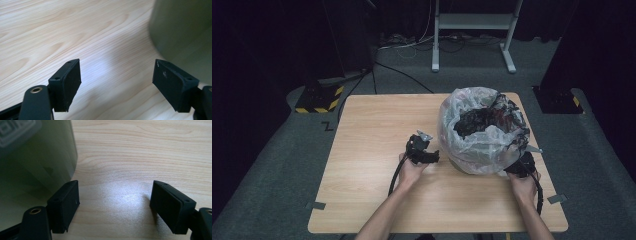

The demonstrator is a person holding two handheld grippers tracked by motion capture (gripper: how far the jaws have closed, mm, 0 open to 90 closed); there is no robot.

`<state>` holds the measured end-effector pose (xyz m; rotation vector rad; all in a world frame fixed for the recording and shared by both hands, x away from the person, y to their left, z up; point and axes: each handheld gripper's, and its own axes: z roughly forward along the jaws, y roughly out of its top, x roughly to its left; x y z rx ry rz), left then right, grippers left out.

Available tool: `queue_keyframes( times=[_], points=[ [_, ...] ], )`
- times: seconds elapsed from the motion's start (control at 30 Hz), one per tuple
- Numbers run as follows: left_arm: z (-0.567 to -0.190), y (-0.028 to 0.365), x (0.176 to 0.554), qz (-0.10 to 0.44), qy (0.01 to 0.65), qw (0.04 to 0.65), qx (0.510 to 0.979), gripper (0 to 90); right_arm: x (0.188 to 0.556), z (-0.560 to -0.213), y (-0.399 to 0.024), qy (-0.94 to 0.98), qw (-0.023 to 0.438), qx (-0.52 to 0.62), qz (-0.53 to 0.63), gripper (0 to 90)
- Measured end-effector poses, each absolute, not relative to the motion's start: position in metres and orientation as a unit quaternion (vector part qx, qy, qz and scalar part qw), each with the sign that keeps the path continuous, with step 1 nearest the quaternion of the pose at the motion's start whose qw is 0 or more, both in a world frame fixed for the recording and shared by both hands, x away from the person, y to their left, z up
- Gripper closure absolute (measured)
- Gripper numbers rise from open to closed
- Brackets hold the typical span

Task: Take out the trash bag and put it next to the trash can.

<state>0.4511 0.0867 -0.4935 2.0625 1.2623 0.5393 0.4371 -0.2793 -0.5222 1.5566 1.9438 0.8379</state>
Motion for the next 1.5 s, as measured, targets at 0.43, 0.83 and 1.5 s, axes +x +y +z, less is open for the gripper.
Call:
queue_keyframes(
  times=[0.43, 0.83, 1.5],
  points=[
    [-0.499, 0.161, 0.430, 0.216, 0.532, 0.302, 0.761, 22.3, 0.435, -0.523, -0.279, 0.716, 0.258, 0.569, 0.312, 22.0],
    [-0.514, 0.199, 0.417, 0.222, 0.568, 0.291, 0.738, 21.2, 0.434, -0.520, -0.281, 0.720, 0.244, 0.574, 0.305, 25.0],
    [-0.527, 0.211, 0.409, 0.250, 0.569, 0.315, 0.717, 20.0, 0.414, -0.499, -0.300, 0.716, 0.185, 0.575, 0.349, 33.5]
  ],
)
